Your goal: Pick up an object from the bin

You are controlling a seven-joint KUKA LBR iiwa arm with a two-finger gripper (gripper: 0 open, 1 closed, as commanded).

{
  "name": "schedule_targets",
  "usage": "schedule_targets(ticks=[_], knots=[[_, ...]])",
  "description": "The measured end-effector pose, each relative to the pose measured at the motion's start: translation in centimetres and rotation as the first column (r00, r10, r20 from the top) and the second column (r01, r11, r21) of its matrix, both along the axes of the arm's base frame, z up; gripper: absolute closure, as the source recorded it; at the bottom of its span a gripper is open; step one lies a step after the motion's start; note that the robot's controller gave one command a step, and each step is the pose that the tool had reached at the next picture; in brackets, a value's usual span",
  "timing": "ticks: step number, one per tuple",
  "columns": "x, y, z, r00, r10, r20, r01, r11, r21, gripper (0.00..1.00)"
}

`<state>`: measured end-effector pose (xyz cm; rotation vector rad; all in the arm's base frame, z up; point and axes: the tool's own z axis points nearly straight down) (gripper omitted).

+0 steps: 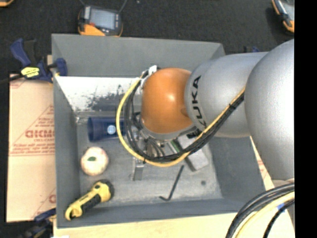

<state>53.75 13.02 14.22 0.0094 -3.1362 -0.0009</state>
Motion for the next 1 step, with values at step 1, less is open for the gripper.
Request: schedule_targets(ticks=[1], knots=[[0.20, -0.06, 0.46, 1.000, -0.004, 0.008, 0.004, 1.000, 0.001, 0.00]])
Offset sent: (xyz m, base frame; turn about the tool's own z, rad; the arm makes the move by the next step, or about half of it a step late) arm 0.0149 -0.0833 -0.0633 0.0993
